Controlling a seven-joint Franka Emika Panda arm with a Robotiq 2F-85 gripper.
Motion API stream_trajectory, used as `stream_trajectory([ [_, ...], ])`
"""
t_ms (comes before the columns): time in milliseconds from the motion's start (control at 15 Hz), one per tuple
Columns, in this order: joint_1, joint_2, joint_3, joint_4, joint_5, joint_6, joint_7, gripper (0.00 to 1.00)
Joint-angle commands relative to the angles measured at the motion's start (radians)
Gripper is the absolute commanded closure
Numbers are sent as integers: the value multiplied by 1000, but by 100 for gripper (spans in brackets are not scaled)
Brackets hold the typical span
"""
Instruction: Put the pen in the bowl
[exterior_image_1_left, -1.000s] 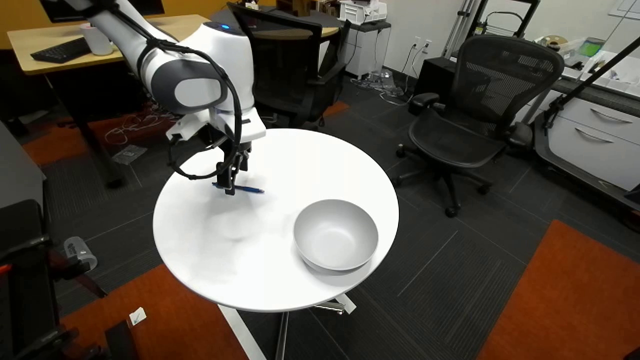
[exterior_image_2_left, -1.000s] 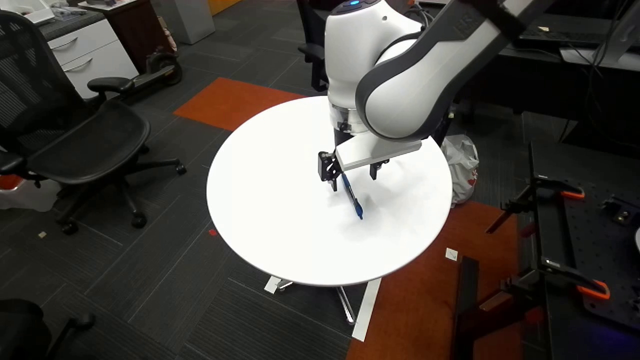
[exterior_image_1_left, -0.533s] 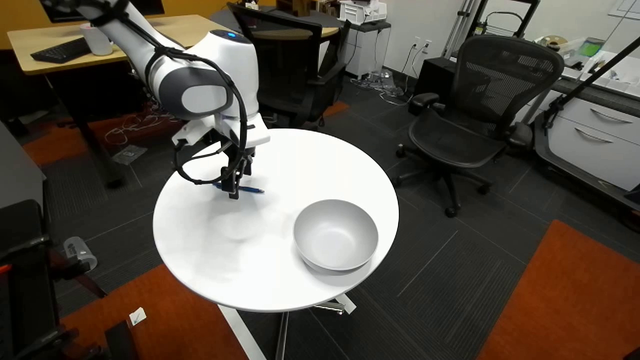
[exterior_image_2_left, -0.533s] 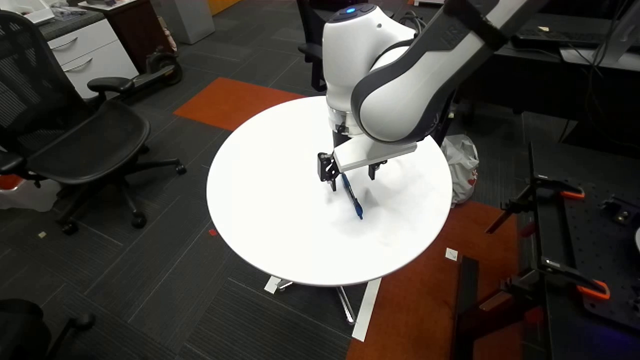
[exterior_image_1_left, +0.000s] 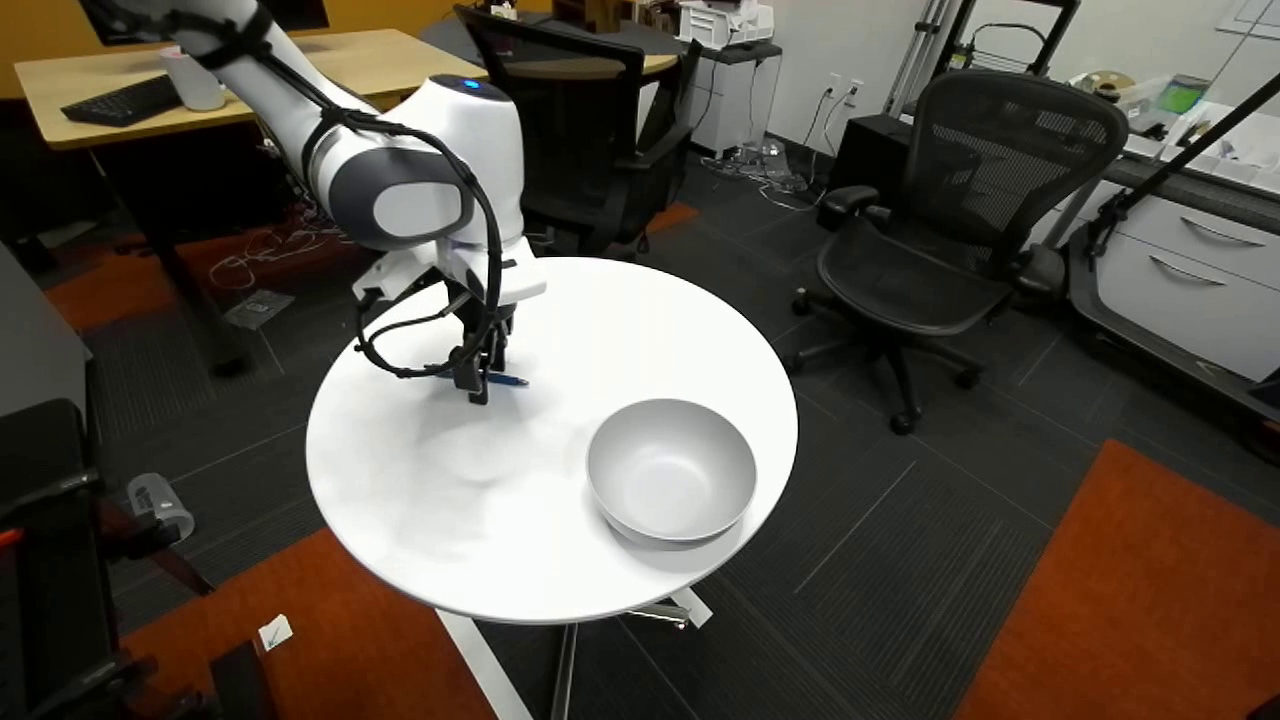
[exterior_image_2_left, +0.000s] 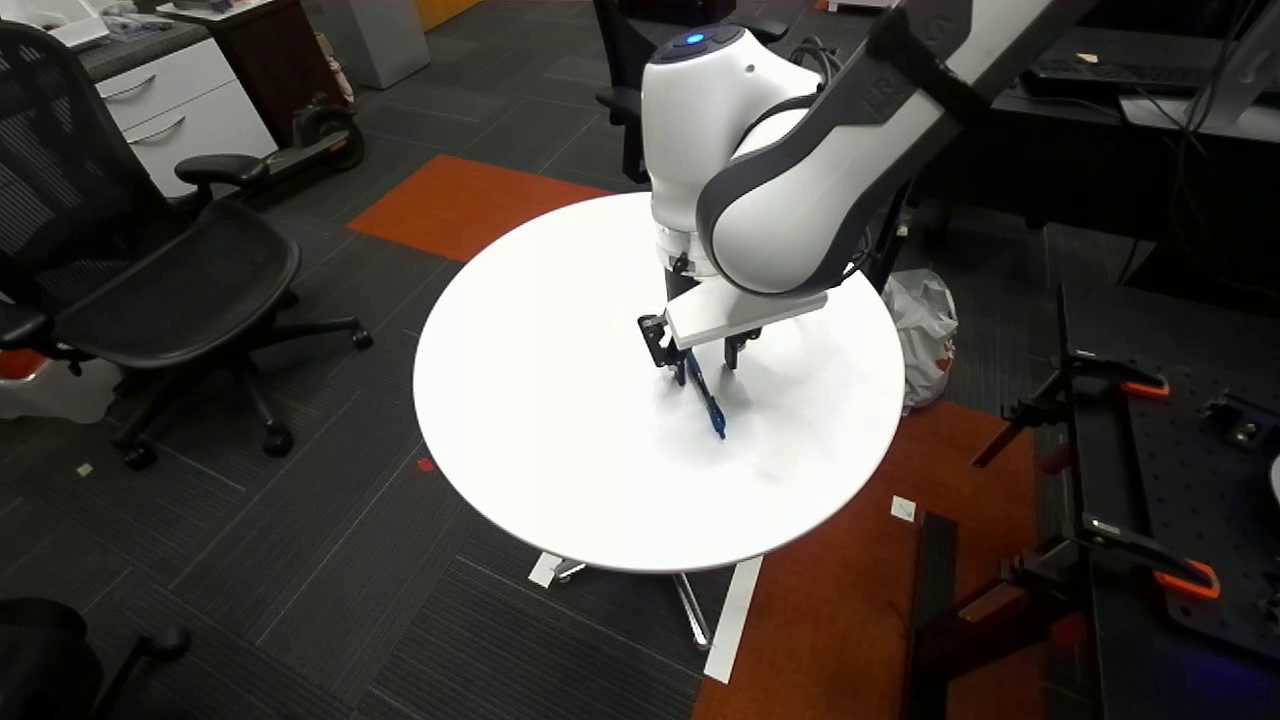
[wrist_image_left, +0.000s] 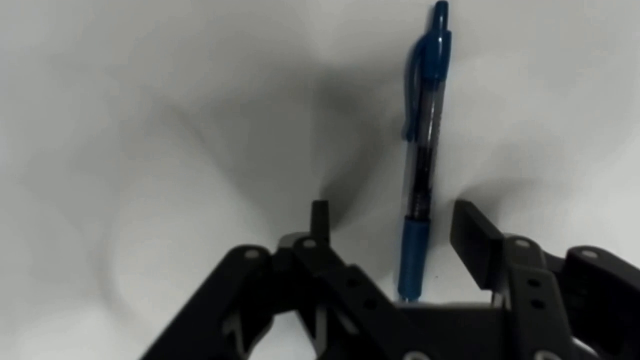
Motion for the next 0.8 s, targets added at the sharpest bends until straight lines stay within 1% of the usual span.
stream_trajectory([
  [0, 27, 14, -24, 30, 6, -17, 22, 66],
  [67, 28, 14, -26, 32, 6, -17, 22, 73],
  [267, 30, 16, -27, 36, 8, -19, 20, 97],
  [333, 30, 16, -27, 37, 8, -20, 19, 100],
  [400, 30, 15, -27, 36, 8, -22, 19, 100],
  [467, 24, -1, -24, 27, 14, -26, 15, 97],
  [733, 12, -129, -48, -51, 9, -25, 6, 97],
])
